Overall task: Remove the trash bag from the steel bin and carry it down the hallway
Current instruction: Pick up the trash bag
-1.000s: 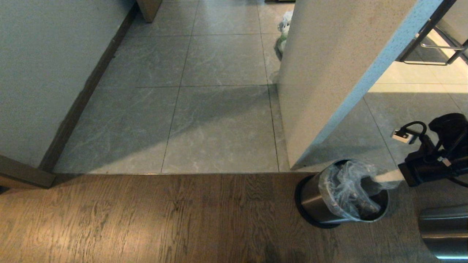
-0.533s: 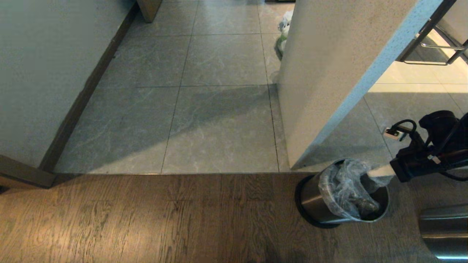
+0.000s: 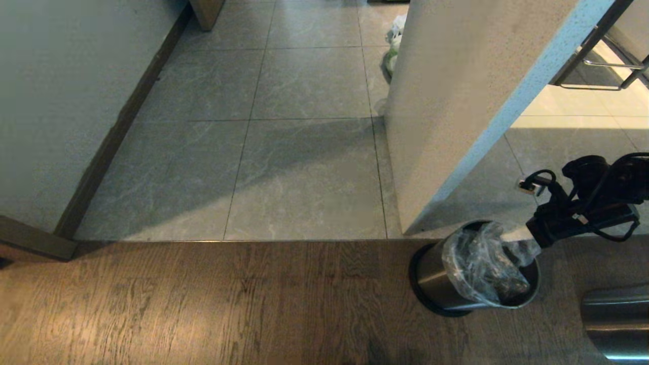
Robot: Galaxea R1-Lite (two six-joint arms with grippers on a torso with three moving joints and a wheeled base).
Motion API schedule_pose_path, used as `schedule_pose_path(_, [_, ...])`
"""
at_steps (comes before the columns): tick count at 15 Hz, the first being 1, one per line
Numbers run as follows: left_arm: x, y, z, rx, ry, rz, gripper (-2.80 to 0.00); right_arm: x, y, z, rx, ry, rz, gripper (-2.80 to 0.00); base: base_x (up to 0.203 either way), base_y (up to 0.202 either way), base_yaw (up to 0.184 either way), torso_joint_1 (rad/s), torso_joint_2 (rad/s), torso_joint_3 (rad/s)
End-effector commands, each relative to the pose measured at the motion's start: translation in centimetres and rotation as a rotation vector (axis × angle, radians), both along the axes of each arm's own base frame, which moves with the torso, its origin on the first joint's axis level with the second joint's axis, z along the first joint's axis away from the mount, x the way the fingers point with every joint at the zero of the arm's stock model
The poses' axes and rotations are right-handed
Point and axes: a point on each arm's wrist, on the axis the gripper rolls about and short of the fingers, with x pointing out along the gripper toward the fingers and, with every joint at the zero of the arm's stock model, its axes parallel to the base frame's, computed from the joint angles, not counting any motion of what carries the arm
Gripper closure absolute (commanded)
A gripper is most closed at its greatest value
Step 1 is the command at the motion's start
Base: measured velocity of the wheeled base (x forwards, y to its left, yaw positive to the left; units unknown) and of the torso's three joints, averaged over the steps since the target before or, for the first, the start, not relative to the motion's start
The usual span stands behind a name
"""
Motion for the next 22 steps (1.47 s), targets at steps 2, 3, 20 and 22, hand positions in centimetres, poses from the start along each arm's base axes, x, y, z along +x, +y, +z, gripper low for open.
schedule_pose_path(2, [0.0,0.0,0.0,0.000,0.000,0.001,0.00,0.6,0.2,-1.0,0.001,0.021,0.015,-2.80,0.000,0.000,0.000,0.000,0.00,0.000])
schedule_pose_path(3, [0.0,0.0,0.0,0.000,0.000,0.000,0.00,0.7,0.5,-1.1,0.002,0.025,0.022,-2.80,0.000,0.000,0.000,0.000,0.00,0.000])
schedule_pose_path(20, [0.0,0.0,0.0,0.000,0.000,0.000,0.00,2.1,3.2,-4.1,-0.050,0.104,0.075,-2.80,0.000,0.000,0.000,0.000,0.00,0.000])
schedule_pose_path(22, [0.0,0.0,0.0,0.000,0.000,0.001,0.00,2.3,3.5,-4.3,-0.056,0.099,0.083,-2.80,0.000,0.000,0.000,0.000,0.00,0.000])
